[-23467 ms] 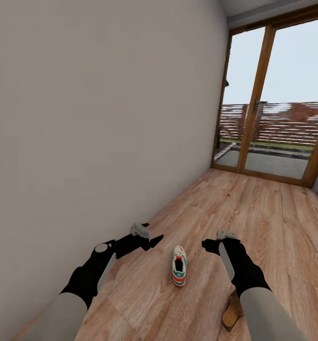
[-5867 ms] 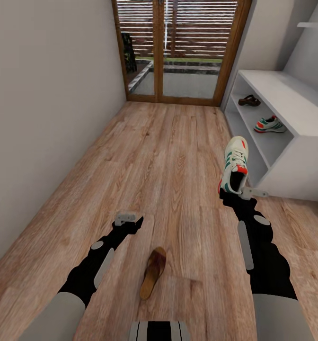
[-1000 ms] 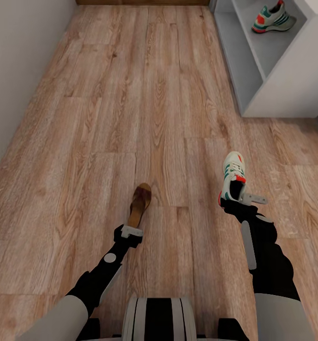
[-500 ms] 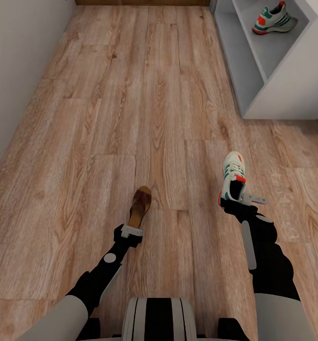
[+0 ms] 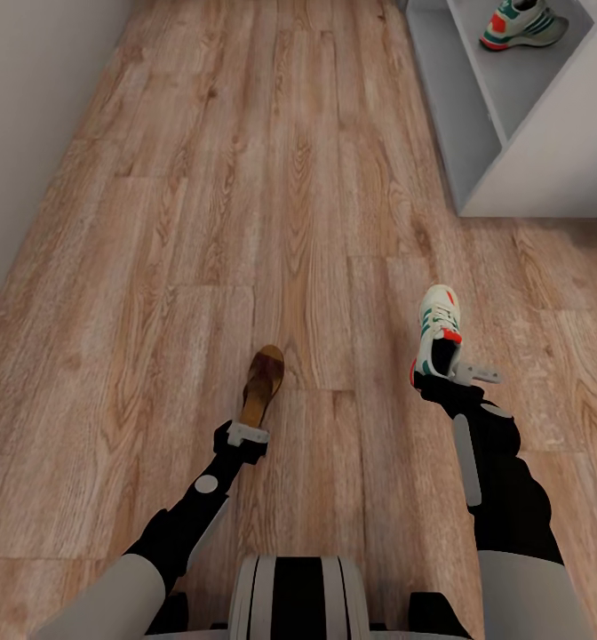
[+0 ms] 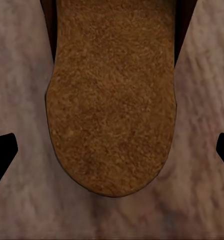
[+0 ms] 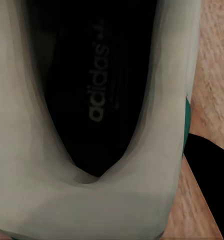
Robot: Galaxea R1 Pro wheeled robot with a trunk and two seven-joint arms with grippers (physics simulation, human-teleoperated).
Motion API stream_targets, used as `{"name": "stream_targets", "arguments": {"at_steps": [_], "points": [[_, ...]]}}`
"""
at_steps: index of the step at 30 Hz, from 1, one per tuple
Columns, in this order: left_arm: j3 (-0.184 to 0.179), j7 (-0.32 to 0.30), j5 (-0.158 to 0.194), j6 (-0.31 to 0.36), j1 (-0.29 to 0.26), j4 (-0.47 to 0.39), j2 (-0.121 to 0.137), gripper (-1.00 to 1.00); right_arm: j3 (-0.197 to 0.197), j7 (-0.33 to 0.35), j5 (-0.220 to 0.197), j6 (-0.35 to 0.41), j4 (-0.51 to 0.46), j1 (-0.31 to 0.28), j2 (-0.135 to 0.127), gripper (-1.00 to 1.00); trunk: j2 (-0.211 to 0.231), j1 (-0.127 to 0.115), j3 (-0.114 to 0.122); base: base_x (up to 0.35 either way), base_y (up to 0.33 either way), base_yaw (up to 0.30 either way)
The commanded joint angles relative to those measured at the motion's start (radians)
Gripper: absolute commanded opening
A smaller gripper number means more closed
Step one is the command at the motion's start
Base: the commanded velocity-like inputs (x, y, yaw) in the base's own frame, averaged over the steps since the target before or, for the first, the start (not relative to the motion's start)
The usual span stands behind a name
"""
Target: Pick up the two gym shoes and the two sandals from the corridor floor and place them onto the hallstand (shoe rack) in the corridor, making sure they are on the rack and not on the floor. Arrange them so the two gym shoes are next to each other and the two sandals are next to each other.
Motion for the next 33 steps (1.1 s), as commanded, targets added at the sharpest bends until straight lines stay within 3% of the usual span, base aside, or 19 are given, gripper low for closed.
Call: {"name": "stream_targets", "arguments": {"at_steps": [1, 4, 14, 26, 27, 33], "points": [[-0.005, 0.008, 0.0, -0.003, -0.001, 0.0, 0.001, 1.0, -0.001, -0.004, -0.002, 0.005, -0.001, -0.001, 0.001, -1.0, 0.0, 0.0, -0.006, 0.0, 0.0, 0.0], [-0.006, 0.008, 0.0, -0.003, -0.001, -0.004, 0.001, 1.0, 0.0, -0.004, -0.002, 0.005, -0.001, -0.001, 0.001, -1.0, -0.001, 0.002, -0.02, 0.0, 0.0, 0.0], [-0.006, 0.008, 0.0, -0.003, -0.001, -0.012, 0.0, 1.0, 0.0, -0.004, -0.002, 0.005, -0.001, -0.001, 0.001, -1.0, -0.001, 0.002, -0.022, 0.003, 0.0, 0.0], [-0.006, 0.008, 0.0, -0.003, -0.001, -0.012, 0.0, 1.0, -0.001, -0.004, -0.002, 0.005, -0.001, -0.001, 0.001, -1.0, -0.001, 0.002, -0.022, 0.138, 0.0, 0.0], [-0.006, 0.008, 0.0, -0.003, -0.001, -0.012, 0.0, -1.0, -0.001, -0.004, -0.002, 0.005, -0.001, -0.001, 0.001, -1.0, -0.001, 0.002, -0.022, 0.01, 0.0, 0.0], [-0.006, 0.008, 0.0, -0.003, -0.001, -0.012, 0.001, -1.0, 0.0, -0.004, -0.002, 0.005, -0.001, -0.001, 0.001, -1.0, -0.001, 0.002, -0.022, 0.003, 0.0, 0.0]]}}
